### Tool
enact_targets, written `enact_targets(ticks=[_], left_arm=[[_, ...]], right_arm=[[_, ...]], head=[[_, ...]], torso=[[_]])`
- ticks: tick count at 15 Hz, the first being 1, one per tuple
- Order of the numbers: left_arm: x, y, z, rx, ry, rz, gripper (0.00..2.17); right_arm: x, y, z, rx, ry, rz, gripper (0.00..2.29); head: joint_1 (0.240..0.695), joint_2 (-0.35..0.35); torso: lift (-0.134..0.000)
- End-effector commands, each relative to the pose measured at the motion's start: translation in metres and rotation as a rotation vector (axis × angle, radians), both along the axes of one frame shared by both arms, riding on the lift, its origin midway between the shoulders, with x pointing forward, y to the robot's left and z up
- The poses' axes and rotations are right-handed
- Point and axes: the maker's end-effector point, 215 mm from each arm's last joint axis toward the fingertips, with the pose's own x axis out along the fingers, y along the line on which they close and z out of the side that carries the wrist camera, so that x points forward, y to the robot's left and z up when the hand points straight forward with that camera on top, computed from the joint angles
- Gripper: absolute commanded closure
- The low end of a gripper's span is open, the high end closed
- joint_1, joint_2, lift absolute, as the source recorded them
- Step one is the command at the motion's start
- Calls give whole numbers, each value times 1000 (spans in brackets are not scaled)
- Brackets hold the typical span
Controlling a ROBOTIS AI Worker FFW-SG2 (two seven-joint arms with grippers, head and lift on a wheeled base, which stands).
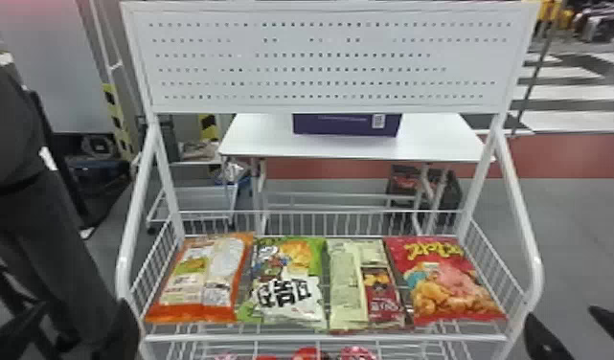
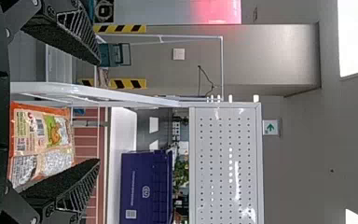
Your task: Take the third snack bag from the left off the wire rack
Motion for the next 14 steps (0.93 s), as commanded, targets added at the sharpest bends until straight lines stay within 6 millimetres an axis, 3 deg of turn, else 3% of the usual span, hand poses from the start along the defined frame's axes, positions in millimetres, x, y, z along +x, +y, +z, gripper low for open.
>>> enact_targets(ticks=[1,8,10,12,14], left_arm=[[0,0,1,-1,-3,-1,147],[0,1,1,2,-2,0,147],[0,-1,2,0,-4,-2,147],[-2,-2,1,-3,-1,1,147],[-3,-2,-1,-4,3,4,147]], right_arm=[[0,0,-1,2,2,-1,83],[1,1,0,1,-1,2,83],[4,2,-8,4,9,3,83],[22,21,-13,-3,-13,25,80],[58,57,-45,-13,65,77,80]], head=[[499,0],[499,0],[499,0],[499,0],[499,0]], torso=[[0],[0],[0],[0],[0]])
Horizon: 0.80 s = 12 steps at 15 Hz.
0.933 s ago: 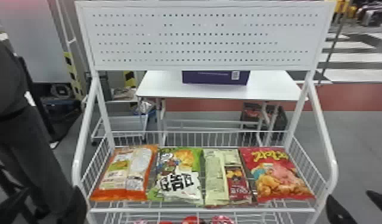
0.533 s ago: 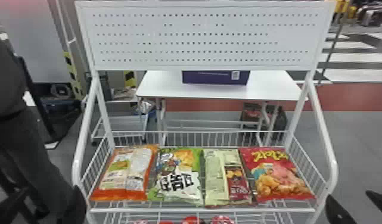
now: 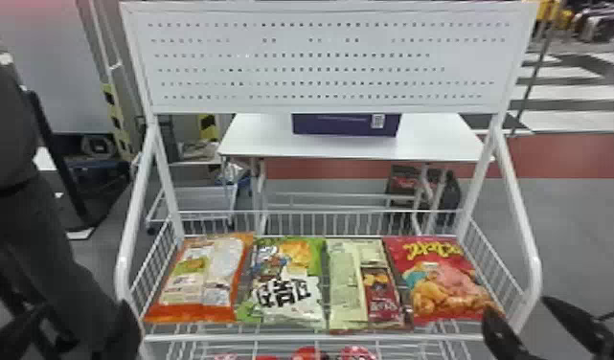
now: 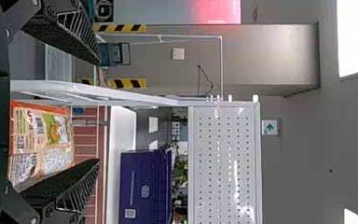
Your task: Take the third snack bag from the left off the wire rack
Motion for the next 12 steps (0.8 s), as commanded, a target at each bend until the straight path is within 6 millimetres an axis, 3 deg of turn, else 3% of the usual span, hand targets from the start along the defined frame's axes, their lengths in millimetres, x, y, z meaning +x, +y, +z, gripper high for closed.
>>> enact_targets(ticks=[1,5,9,12], left_arm=[[0,0,-3,-1,5,1,147],[0,2,-5,-2,7,5,147],[3,5,-11,2,15,7,147],[7,8,-15,5,19,12,147]], right_arm=[[39,38,-38,-14,110,54,76],[108,95,-73,-19,214,125,76],[143,146,-94,-3,257,205,76],[154,165,-121,-59,315,228,76]], head=[[499,0],[499,0],[499,0],[499,0]], torso=[[0],[0],[0],[0]])
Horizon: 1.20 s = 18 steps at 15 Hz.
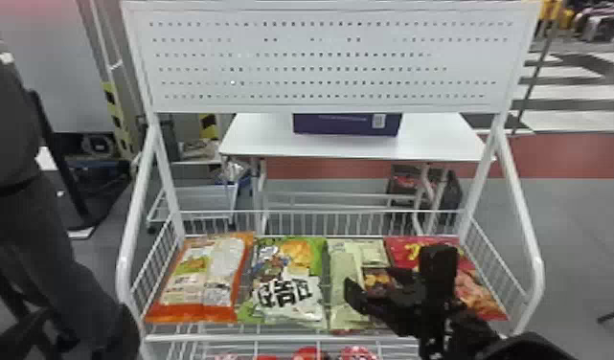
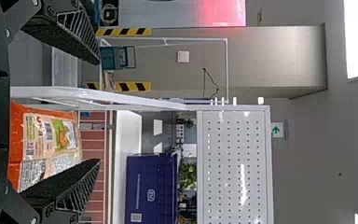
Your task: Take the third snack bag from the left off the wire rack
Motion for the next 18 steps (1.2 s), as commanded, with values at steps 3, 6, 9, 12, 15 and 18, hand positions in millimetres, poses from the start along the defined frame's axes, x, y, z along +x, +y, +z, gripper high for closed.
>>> enact_targets(ticks=[3,6,9,12,15,18], left_arm=[[4,3,-5,2,4,4,147],[6,3,-7,1,7,6,147],[8,4,-9,4,13,4,147],[9,3,-9,4,14,2,147],[9,1,-8,3,11,-1,147],[9,-1,-4,2,5,-7,147]], right_arm=[[10,14,-31,-60,61,23,167],[8,17,-37,-61,85,37,1322],[3,13,-44,-60,139,44,2246],[-2,16,-31,-39,114,50,2243],[-5,11,-12,-28,86,37,2243],[-13,5,24,-54,31,11,2246]], head=[[499,0],[499,0],[499,0],[499,0],[499,0],[499,0]], torso=[[0],[0],[0],[0],[0],[0]])
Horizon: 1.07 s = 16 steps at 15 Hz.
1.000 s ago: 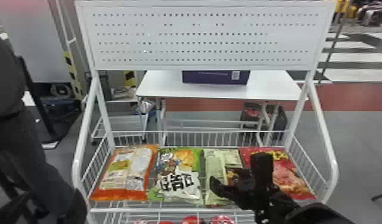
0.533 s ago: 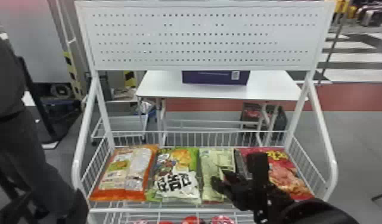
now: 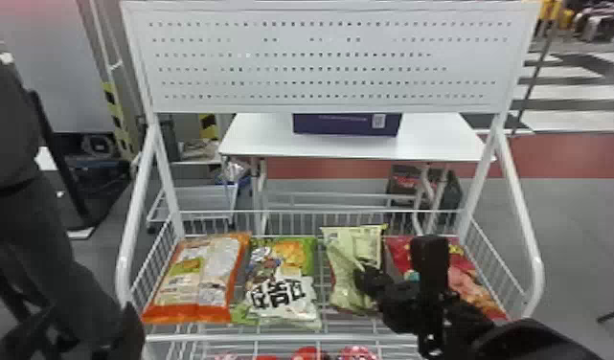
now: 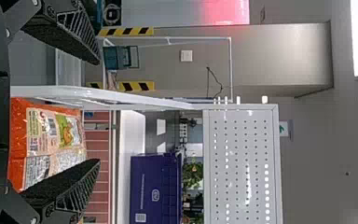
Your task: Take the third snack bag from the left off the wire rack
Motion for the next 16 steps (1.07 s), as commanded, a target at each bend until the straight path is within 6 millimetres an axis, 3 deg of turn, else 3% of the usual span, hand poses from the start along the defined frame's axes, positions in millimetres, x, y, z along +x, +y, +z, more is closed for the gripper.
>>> enact_targets(ticks=[1,4,6,8,13,16], left_arm=[[0,-2,3,1,-5,-6,147],[-2,-4,6,-2,-7,-8,147],[-3,-6,9,-5,-14,-12,147],[-3,-7,12,-6,-17,-13,147],[-3,-6,13,-4,-21,-11,147],[-1,-6,13,-4,-20,-14,147]], right_arm=[[-8,-3,25,-6,-40,-6,2243],[-16,-26,61,0,-104,-36,2246],[-35,-44,79,6,-135,-49,2246],[-60,-68,89,12,-164,-78,2246],[-134,-154,110,47,-263,-190,2246],[-162,-174,117,59,-291,-213,2243]], head=[[499,0],[499,0],[499,0],[499,0],[499,0],[499,0]], torso=[[0],[0],[0],[0],[0],[0]])
